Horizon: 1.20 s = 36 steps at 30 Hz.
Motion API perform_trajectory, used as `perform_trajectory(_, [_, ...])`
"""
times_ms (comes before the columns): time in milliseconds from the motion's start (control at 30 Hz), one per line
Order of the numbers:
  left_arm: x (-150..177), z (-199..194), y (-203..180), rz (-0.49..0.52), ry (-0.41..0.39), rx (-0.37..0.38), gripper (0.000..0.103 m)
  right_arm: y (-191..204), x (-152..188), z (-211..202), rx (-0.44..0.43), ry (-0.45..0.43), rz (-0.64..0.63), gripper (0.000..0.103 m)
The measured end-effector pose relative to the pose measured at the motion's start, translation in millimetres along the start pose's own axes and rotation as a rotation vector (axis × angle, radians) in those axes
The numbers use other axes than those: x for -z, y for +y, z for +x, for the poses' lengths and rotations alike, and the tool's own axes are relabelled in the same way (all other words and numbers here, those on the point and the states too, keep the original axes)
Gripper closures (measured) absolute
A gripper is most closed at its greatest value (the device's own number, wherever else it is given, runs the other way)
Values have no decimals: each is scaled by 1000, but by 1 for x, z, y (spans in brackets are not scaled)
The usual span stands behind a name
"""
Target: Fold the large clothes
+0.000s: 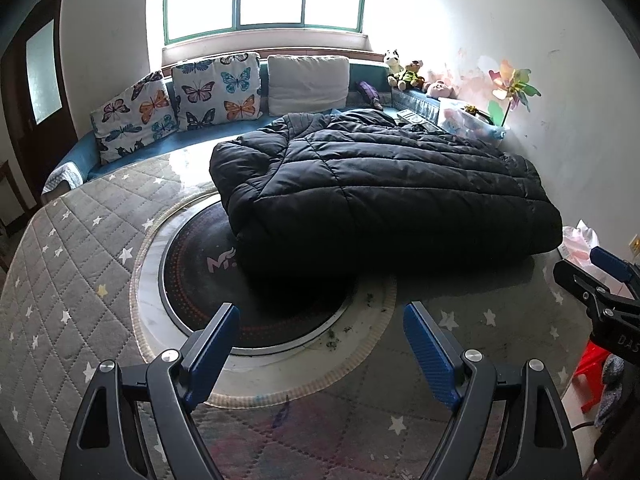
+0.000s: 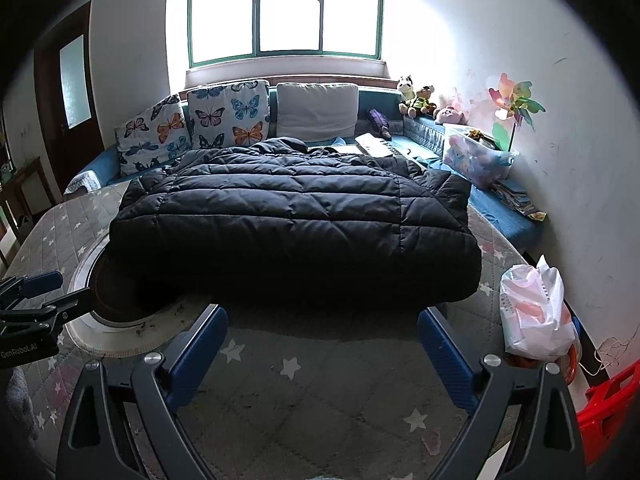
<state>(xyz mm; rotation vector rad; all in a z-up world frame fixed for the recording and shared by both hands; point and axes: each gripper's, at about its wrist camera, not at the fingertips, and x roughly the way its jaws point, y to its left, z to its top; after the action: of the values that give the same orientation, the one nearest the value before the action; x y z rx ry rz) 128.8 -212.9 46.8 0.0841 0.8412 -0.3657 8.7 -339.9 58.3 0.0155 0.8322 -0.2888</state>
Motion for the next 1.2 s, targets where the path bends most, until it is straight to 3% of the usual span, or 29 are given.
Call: perform_trajectory(1200, [4, 9, -1, 33, 22, 1, 14, 2, 2, 4, -2, 16, 6, 0])
